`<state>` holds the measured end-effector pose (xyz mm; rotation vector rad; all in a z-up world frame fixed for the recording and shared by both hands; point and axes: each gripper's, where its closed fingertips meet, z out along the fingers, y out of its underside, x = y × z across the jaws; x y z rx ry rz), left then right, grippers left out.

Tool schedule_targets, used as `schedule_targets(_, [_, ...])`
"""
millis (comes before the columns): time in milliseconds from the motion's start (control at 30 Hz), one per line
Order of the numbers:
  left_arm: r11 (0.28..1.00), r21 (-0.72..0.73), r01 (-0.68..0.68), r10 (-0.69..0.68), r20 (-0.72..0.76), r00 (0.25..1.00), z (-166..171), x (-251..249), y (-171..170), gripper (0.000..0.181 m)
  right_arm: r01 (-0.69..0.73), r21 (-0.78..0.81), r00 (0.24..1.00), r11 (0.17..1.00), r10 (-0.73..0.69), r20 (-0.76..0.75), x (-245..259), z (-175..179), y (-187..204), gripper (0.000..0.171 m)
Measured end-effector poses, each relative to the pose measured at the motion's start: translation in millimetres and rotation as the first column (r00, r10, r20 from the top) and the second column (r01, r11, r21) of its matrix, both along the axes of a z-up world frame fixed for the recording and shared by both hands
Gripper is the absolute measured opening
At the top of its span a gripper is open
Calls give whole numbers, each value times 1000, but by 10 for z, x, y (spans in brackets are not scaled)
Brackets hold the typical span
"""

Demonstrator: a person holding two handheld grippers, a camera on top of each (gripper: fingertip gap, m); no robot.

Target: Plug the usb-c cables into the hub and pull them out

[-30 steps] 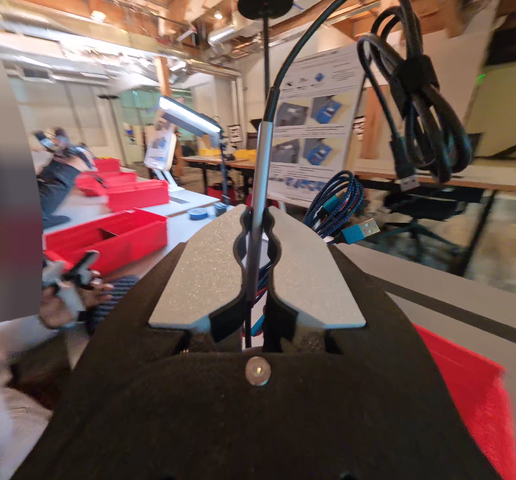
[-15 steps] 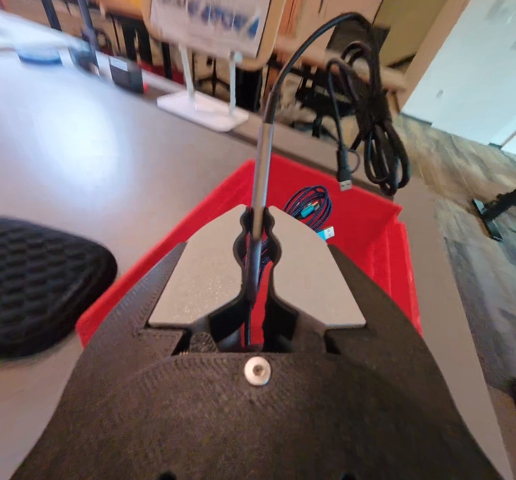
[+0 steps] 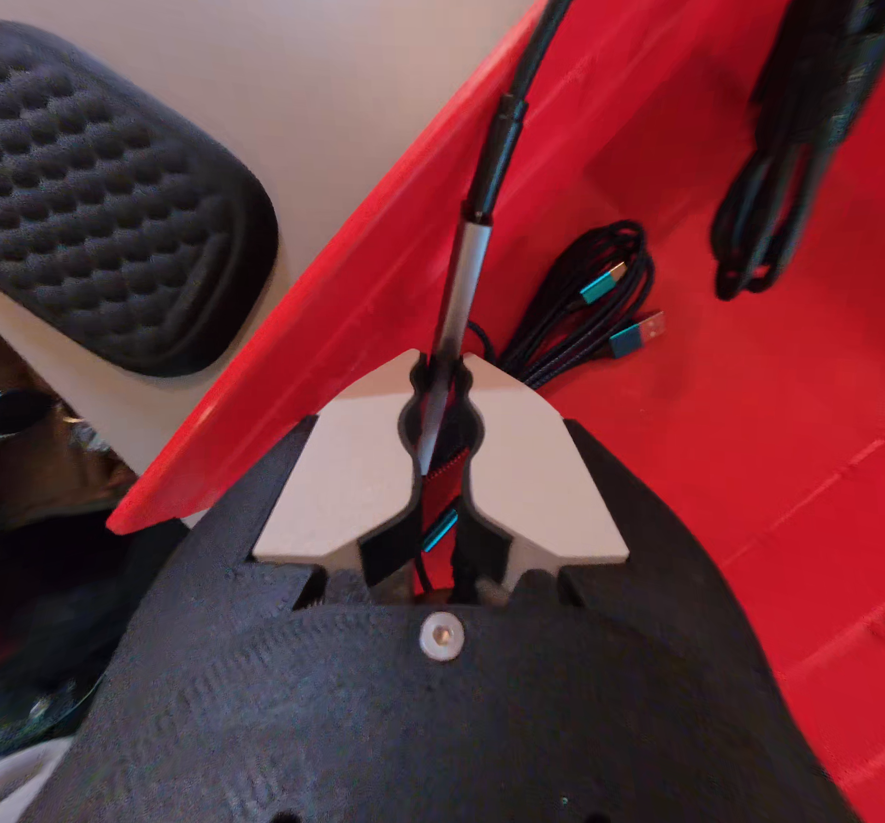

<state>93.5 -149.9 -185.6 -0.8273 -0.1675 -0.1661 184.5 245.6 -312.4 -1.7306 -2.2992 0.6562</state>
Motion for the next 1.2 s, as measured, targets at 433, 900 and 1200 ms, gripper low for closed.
schedule_targets(433, [1000, 6, 10, -10, 13, 1000, -3, -16, -9, 51, -121, 223, 975, 967, 74, 209, -47, -162, 91, 27])
schedule_targets(900, [1000, 2, 5, -5, 4, 1000, -6, 0, -5, 51, 467, 350, 874, 812, -366, -319, -789, 766, 1033, 31])
schedule_targets(1200, [1000, 12, 10, -10, 19, 1000, -8, -21, -19, 51, 329, 585, 931, 742, -360, -66, -400, -276, 1141, 19])
